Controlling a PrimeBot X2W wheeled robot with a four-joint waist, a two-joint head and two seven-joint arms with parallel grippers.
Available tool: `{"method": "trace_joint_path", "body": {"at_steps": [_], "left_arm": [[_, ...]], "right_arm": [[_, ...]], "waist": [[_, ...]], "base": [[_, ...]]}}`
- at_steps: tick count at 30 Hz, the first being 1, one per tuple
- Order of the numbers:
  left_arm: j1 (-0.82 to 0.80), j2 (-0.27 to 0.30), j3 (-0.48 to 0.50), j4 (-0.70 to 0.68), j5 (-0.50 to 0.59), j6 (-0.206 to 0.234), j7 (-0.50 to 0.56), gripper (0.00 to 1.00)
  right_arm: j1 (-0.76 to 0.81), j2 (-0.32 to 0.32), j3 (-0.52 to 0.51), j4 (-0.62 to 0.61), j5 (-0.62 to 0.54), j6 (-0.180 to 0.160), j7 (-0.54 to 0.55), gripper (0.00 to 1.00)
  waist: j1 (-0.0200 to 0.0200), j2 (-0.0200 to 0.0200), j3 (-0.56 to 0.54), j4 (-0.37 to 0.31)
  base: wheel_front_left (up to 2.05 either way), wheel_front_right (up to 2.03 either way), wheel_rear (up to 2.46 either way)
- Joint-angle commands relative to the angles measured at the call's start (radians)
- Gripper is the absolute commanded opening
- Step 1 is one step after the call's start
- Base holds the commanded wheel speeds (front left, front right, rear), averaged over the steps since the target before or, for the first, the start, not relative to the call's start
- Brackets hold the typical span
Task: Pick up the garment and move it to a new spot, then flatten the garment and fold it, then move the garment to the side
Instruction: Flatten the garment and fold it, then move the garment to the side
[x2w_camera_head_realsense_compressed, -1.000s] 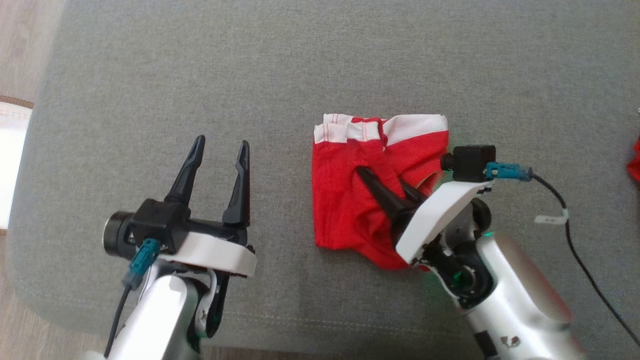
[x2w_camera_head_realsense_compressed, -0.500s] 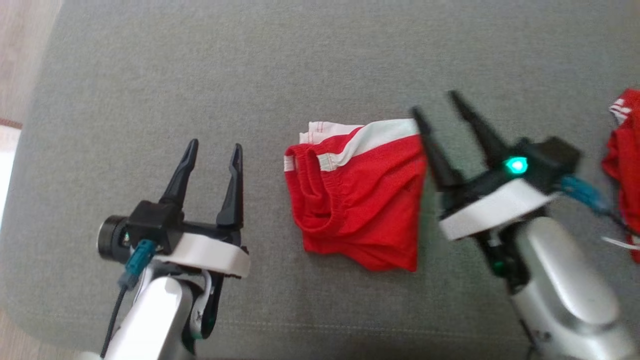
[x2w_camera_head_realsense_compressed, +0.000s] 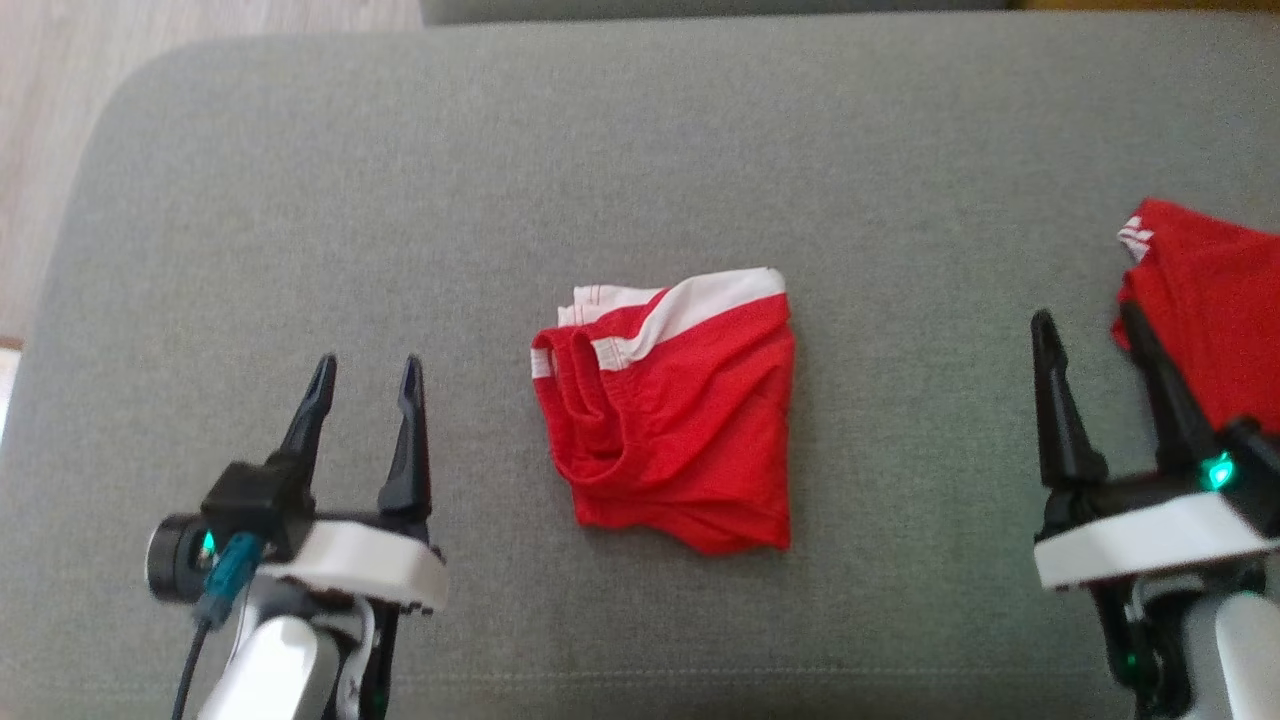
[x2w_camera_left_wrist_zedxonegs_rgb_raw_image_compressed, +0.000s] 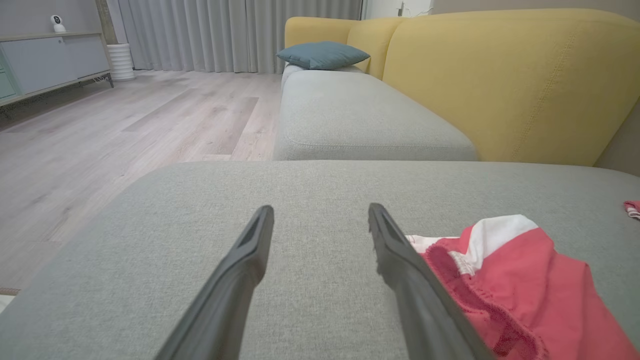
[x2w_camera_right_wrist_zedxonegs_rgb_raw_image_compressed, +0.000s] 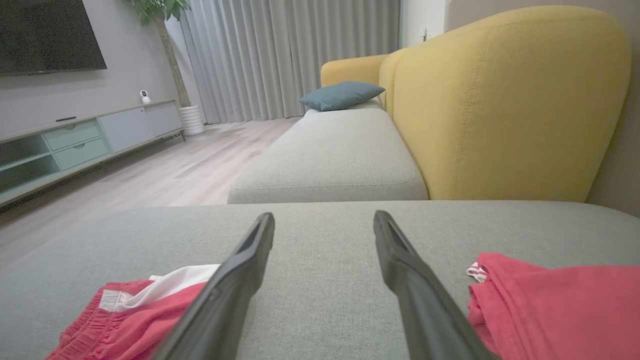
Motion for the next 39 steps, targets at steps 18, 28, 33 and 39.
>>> {"method": "trace_joint_path", "body": {"at_steps": [18,28,33,39], "left_arm": [[0.115,0.084,0.058,-0.059,-0.041,-0.008,0.005,1.00],[0.130,0.099,0.061,-0.067,-0.033,0.019,0.017,1.00],[0.128,0.101,0.060,-0.065,-0.032,0.026,0.020,1.00],[0.126,0.104,0.055,-0.066,-0.030,0.030,0.023,1.00]], "right_arm": [[0.159,0.037,-0.001,-0.131,-0.021,0.007,0.085,1.00],[0.174,0.043,-0.003,-0.143,-0.024,0.007,0.103,1.00],[0.173,0.045,0.001,-0.139,-0.024,0.007,0.107,1.00],[0.176,0.047,0.000,-0.139,-0.025,0.007,0.111,1.00]], "waist": [[0.0000,0.0000,-0.168,-0.018],[0.0000,0.0000,-0.176,-0.014],[0.0000,0.0000,-0.178,-0.016],[0.0000,0.0000,-0.178,-0.012]], "base": [[0.00,0.00,0.00],[0.00,0.00,0.00],[0.00,0.00,0.00],[0.00,0.00,0.00]]}}
